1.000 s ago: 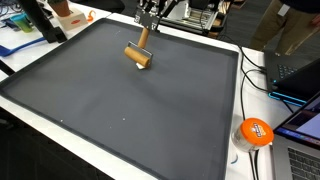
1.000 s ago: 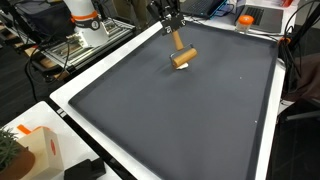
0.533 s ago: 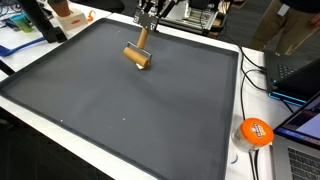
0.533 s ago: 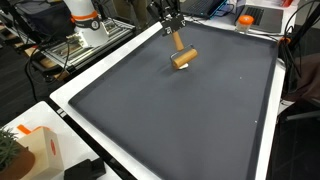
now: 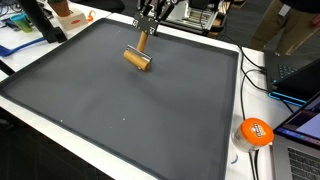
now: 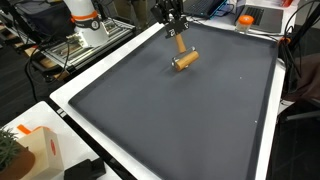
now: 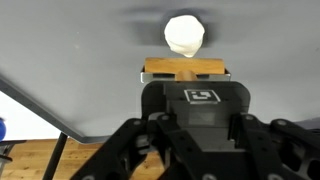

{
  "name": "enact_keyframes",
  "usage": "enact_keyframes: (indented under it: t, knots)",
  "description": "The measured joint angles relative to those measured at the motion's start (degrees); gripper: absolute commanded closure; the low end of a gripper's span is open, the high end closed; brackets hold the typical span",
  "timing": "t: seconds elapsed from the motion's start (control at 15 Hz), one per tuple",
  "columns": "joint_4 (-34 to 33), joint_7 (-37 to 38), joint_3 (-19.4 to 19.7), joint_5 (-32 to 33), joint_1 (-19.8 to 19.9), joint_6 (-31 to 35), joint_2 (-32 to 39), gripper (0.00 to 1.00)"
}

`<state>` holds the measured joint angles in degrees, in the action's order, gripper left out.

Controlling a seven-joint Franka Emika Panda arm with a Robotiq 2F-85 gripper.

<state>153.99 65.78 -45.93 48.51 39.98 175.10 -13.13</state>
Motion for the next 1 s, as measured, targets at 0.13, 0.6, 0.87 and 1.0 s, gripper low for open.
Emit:
enact_keyframes:
  t: [0.13,0.6,0.87,1.0]
  knots:
    - [-1.6,-1.9,0.2,-0.9,-0.8,-2.7,1.8,0.78]
    - [-4.3,-14.7,3.4,-14.4,-7.8,-8.3,4.0,0.78]
    - [-6.0,-22.1,6.0,-22.8,-12.0,-12.2,2.7,0.78]
    - [-7.1,-25.7,7.6,-26.5,-13.8,-15.7,1.3,0.78]
